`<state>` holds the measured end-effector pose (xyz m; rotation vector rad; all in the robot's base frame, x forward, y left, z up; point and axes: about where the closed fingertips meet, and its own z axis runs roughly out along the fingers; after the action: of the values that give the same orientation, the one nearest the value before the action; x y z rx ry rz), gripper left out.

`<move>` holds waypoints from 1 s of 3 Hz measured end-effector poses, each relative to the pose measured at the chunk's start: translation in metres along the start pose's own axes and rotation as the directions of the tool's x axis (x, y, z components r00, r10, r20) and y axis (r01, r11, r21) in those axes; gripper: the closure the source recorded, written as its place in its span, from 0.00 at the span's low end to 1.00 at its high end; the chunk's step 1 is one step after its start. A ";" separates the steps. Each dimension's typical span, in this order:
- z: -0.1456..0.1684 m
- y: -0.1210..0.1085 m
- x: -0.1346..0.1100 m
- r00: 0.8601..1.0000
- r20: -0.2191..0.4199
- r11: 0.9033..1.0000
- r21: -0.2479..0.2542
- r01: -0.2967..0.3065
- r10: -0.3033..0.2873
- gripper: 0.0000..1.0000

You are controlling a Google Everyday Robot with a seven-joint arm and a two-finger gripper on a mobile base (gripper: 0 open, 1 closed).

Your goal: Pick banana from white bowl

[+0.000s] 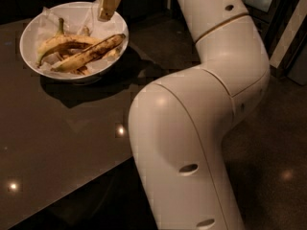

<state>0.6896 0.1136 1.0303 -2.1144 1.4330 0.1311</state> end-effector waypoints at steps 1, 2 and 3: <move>0.009 0.006 0.015 0.999 -0.017 0.998 -0.031 -0.052 0.052 0.30; 0.028 0.010 0.023 0.996 -0.055 0.995 -0.067 -0.075 0.071 0.29; 0.047 0.011 0.022 0.995 -0.088 0.993 -0.098 -0.063 0.054 0.36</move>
Offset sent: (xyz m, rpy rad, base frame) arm -0.0274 -0.0493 -0.0598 -0.2857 0.2973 -0.0190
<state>0.7003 0.1161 0.9787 -2.1831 1.5689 0.1398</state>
